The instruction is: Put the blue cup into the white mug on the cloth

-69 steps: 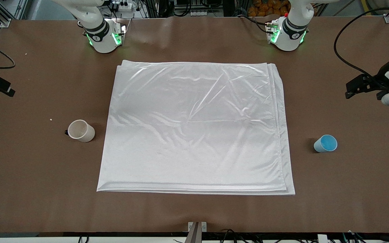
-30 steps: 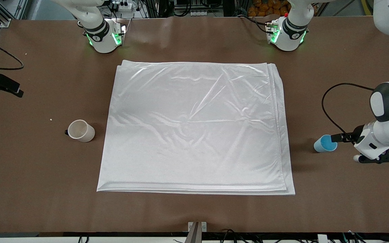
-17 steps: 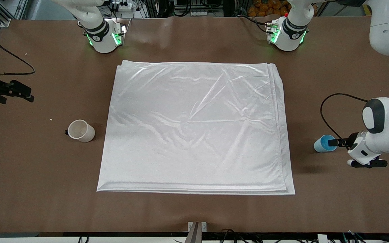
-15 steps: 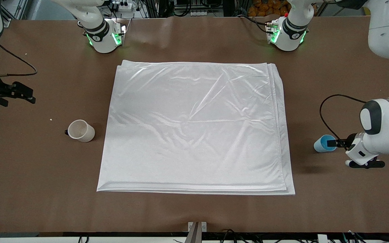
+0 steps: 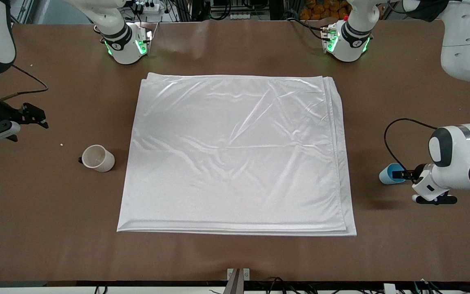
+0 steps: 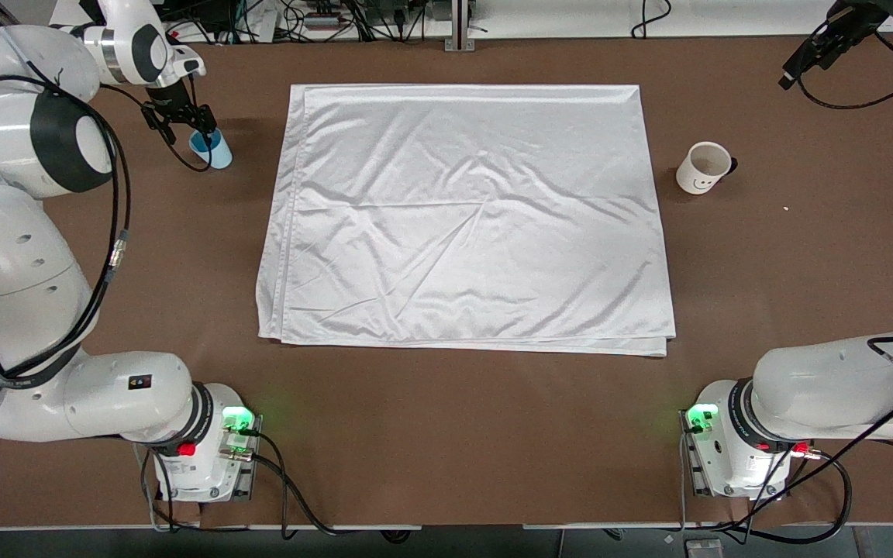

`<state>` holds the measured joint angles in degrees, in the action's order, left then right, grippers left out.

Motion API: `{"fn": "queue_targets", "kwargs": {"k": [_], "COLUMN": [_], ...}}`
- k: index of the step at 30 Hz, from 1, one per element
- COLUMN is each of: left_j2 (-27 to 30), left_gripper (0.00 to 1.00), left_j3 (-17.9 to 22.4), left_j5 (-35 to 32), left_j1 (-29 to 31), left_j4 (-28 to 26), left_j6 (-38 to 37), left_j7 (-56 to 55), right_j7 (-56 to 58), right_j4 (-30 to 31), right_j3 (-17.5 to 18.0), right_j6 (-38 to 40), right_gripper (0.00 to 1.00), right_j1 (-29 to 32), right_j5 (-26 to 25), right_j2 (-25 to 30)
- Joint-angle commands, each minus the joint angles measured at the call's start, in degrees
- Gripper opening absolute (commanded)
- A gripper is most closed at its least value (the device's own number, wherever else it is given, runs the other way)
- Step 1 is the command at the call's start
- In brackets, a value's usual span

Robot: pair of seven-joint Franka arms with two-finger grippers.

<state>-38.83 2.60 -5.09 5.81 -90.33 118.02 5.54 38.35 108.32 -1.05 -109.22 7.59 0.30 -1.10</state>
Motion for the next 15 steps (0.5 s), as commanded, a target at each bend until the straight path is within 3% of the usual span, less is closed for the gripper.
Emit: {"fn": "queue_targets", "kwargs": {"k": [1, 7, 8, 15], "left_j2": [-0.6, -0.9, -0.9, -0.3], "left_gripper": [0.56, 0.04, 0.00, 0.00], "left_j3": [-0.3, -0.3, -0.3, -0.4], "left_j5": [-0.6, -0.6, -0.6, -0.8], "left_j1": [0.3, 0.3, 0.3, 0.2], "left_j4": [0.8, 0.7, 0.7, 0.9], "left_j6": [0.4, 0.4, 0.4, 0.3], "left_j7": [0.9, 0.4, 0.4, 0.6], "right_j7": [7.9, 14.4, 16.6, 29.9], "right_j4": [0.3, 0.8, 0.9, 1.4], "right_j3": [0.3, 0.3, 0.3, 0.3], "right_j6": [-1.9, -3.9, -4.7, -9.4], "right_gripper": [1.00, 1.00, 1.00, 1.00], "right_j1": [0.7, 0.6, 0.6, 1.5], "right_j5": [0.0, -0.7, -0.7, -1.1], "right_j2": [-2.5, -5.1, -5.5, -8.1]}}
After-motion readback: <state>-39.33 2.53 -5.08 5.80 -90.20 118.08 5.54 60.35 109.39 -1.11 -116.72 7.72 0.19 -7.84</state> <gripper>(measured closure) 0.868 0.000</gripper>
